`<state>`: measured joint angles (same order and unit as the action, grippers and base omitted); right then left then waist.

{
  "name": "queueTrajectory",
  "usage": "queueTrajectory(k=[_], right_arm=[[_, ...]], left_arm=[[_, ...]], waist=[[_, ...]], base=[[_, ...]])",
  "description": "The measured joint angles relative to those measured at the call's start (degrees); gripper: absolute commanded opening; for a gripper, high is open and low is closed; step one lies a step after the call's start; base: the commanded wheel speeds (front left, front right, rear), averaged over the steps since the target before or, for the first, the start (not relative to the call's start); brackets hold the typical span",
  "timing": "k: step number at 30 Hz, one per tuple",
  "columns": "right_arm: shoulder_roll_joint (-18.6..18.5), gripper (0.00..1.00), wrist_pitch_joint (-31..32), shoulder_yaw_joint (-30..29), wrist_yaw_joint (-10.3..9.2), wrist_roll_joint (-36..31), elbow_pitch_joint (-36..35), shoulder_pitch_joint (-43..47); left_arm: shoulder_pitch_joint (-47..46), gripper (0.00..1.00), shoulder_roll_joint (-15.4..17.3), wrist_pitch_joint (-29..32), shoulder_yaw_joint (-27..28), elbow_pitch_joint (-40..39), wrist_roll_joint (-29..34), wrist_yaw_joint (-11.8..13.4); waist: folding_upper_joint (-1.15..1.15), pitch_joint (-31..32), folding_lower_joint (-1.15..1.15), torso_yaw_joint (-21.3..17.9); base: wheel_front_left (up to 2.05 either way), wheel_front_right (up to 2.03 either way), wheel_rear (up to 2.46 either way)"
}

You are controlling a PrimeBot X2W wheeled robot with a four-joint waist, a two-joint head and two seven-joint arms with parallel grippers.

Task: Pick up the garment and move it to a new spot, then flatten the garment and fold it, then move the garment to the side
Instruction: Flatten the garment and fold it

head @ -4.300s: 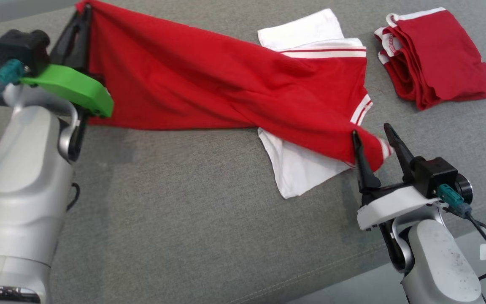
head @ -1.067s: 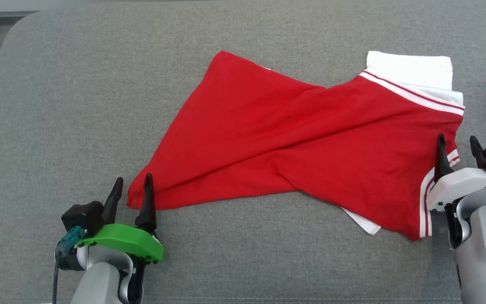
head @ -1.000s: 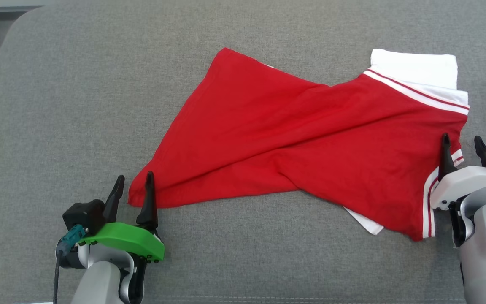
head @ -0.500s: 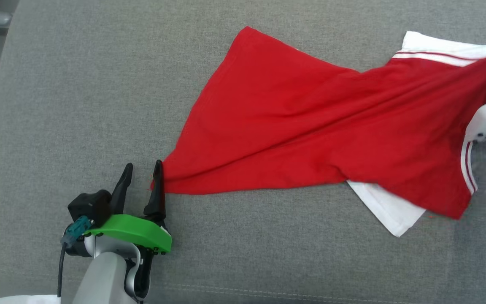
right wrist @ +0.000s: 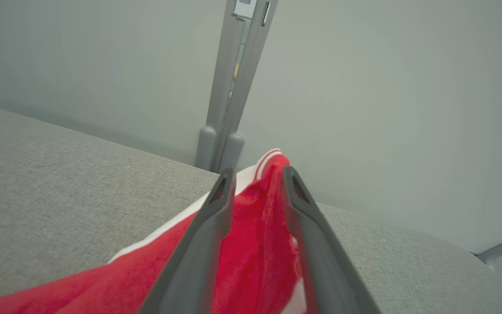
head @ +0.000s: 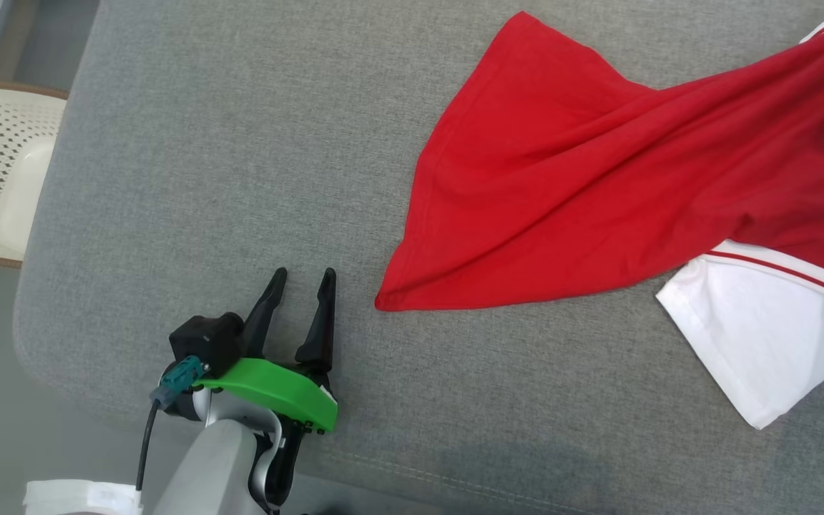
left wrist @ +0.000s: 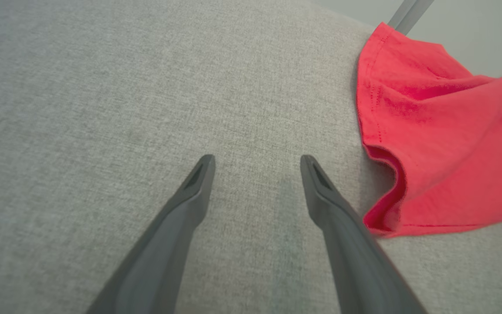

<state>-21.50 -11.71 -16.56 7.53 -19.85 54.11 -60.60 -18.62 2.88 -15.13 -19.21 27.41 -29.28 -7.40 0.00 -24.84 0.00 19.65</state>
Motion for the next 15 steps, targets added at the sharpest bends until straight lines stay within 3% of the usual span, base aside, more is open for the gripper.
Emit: queueTrajectory(k=[3,6,9,15], right_arm=[[2.0,1.00,-1.9,-1.7,0.00,-0.4,0.6,0.9],[5.3,1.00,-3.1,-2.6,-0.03,3.2,-0.1,4.2],[9.8,1.00,-3.3,1.7,0.00,7.9,-5.7,9.3],[11.4,1.00,-3.3,6.9,-0.01,17.8,-15.7,25.2]], left_arm=[[0.3,1.00,0.0,0.0,0.1,0.5,-0.4,0.0],[0.7,1.00,-0.1,0.0,1.2,1.2,-0.3,0.0],[1.8,1.00,-0.1,0.0,3.1,1.9,0.7,0.0],[3.1,1.00,-0.2,0.0,6.2,2.7,1.8,0.0]], waist=[[0.00,0.1,0.00,0.5],[0.00,0.9,0.00,0.3],[0.00,1.8,0.00,-0.7],[0.00,5.0,0.00,-3.9]], base=[[0.00,0.00,0.00],[0.00,0.00,0.00],[0.00,0.00,0.00],[0.00,0.00,0.00]])
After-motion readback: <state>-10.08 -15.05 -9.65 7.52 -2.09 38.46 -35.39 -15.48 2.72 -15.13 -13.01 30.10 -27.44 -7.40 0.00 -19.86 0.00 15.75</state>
